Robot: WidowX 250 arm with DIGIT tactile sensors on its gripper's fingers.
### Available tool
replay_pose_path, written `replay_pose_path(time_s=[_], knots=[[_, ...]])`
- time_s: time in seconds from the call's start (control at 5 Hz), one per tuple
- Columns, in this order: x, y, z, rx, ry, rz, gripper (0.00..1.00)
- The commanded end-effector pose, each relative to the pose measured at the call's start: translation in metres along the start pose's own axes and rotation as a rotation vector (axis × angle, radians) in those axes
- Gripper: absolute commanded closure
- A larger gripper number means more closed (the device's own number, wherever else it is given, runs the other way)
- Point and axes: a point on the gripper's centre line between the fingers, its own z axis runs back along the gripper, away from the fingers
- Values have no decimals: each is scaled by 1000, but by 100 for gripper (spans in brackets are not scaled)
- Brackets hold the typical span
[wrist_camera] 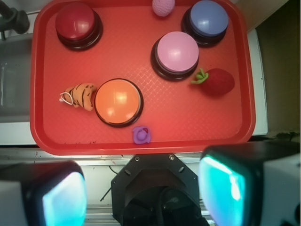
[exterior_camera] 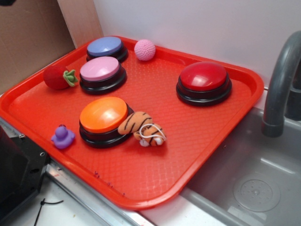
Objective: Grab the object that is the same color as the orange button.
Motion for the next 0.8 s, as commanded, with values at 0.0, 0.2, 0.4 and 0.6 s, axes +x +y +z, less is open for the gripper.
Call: replay_pose_path(time_s=[0.0,0.2,0.4,0.6], knots=[[0,0,0,0,0,0,0],[-1,-10,-3,-13,-27,-232,0],[0,-21,-14,-37,-53,-432,0],[13,-36,-31,-2,-84,-687,0]])
